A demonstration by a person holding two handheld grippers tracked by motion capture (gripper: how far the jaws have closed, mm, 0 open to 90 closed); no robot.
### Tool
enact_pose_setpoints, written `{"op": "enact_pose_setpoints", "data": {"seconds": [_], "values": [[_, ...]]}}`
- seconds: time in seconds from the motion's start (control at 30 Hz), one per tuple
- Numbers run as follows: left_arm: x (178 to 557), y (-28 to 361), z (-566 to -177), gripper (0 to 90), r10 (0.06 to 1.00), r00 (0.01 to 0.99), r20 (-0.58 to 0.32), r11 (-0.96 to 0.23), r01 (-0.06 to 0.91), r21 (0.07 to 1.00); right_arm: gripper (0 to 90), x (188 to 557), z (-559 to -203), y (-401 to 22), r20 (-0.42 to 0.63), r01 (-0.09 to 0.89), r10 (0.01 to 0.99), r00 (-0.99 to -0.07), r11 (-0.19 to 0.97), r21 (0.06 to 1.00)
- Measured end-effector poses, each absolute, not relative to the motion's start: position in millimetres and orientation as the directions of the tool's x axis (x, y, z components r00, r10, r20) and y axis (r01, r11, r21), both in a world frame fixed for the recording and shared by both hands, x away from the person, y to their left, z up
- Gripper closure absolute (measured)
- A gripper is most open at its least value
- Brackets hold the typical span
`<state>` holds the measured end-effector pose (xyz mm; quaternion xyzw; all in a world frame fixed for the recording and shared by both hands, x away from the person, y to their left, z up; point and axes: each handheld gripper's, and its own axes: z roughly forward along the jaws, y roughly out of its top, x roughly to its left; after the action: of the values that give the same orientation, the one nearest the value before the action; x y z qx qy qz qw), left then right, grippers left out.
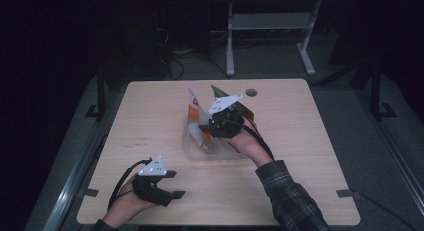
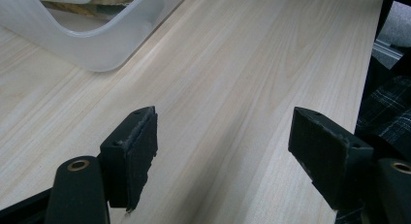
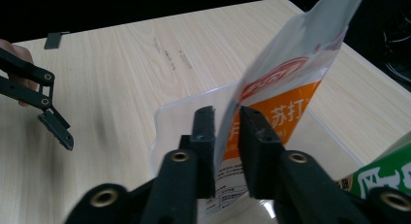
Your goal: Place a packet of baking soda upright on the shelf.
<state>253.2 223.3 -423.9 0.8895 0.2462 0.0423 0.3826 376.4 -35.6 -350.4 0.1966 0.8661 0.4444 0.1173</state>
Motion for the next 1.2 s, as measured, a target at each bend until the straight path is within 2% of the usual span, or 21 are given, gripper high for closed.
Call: {"op": "enact_pose_setpoints", "data": {"seconds": [0.07, 0.1, 0.13, 0.37, 1.2], "values": [[253.3, 223.2, -424.0, 25.4, 0.472, 0.874, -0.115, -0.584, 0.407, 0.702, 67.1, 375.6, -351.2, -36.6, -0.035, 0.227, 0.447, -0.894, 0.519, 0.824], [253.9, 223.2, -424.3, 25.4, 0.47, 0.876, -0.109, -0.586, 0.403, 0.703, 59.3, 373.4, -351.0, -37.3, -0.024, 0.243, 0.463, -0.886, 0.509, 0.826], [253.9, 223.2, -424.3, 25.5, 0.47, 0.876, -0.109, -0.586, 0.403, 0.703, 55.2, 371.6, -350.5, -37.0, -0.017, 0.257, 0.478, -0.878, 0.503, 0.825], [254.8, 223.7, -424.8, 25.0, 0.465, 0.879, -0.102, -0.592, 0.395, 0.702, 43.1, 365.6, -348.6, -41.6, -0.008, 0.281, 0.527, -0.85, 0.466, 0.839], [256.2, 224.2, -425.9, 24.4, 0.456, 0.885, -0.094, -0.602, 0.385, 0.7, 39.4, 340.0, -350.4, -68.4, 0.014, 0.283, 0.525, -0.851, 0.435, 0.855]]}}
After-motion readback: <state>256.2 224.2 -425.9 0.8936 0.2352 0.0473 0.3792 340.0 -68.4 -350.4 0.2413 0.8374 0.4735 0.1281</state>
